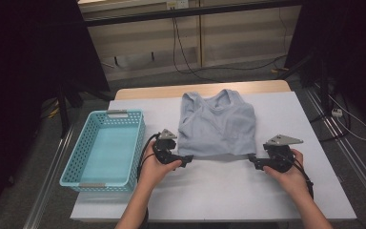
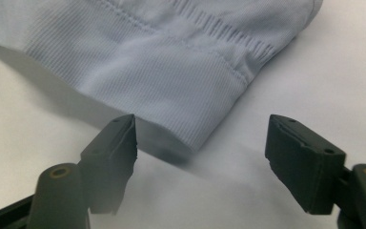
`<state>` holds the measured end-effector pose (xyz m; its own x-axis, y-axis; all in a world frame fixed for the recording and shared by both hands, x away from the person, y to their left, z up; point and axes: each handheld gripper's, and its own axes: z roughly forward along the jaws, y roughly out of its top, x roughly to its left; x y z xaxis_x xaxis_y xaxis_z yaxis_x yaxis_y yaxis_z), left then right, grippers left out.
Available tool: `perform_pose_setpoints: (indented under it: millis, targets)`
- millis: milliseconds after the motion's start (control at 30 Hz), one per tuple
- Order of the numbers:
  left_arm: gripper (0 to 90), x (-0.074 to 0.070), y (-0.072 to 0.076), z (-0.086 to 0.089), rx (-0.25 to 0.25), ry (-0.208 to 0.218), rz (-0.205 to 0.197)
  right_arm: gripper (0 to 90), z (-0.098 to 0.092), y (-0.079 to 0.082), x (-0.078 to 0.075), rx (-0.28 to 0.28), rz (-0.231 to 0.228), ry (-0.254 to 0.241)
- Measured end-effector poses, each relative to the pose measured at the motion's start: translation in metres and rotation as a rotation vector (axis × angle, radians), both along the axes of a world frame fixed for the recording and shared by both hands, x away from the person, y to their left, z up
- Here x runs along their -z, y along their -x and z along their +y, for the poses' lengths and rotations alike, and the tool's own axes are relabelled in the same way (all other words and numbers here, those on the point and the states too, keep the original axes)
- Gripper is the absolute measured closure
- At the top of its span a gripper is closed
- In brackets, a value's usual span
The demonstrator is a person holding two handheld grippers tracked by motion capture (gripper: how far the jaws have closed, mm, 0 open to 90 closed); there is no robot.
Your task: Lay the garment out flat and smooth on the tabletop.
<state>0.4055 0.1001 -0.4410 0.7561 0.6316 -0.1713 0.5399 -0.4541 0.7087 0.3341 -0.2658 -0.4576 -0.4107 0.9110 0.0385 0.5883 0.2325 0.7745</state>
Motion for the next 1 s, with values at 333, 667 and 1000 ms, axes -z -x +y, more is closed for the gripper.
perform_pose_setpoints:
  millis: [333, 667, 1000]
  targets:
    - [19.4, 0.003, 0.002, -0.006, 0.031, -0.044, -0.020, 35.1, 0.003, -0.004, 0.001, 0.028, -0.008, 0.024]
    - [33.1, 0.009, 0.002, -0.011, 0.048, -0.108, -0.076, 33.9, 0.000, -0.003, -0.001, 0.028, -0.004, 0.006]
    - [53.7, 0.011, 0.000, -0.009, 0.022, -0.116, -0.108, 31.1, -0.001, -0.003, -0.001, 0.030, 0.006, -0.003]
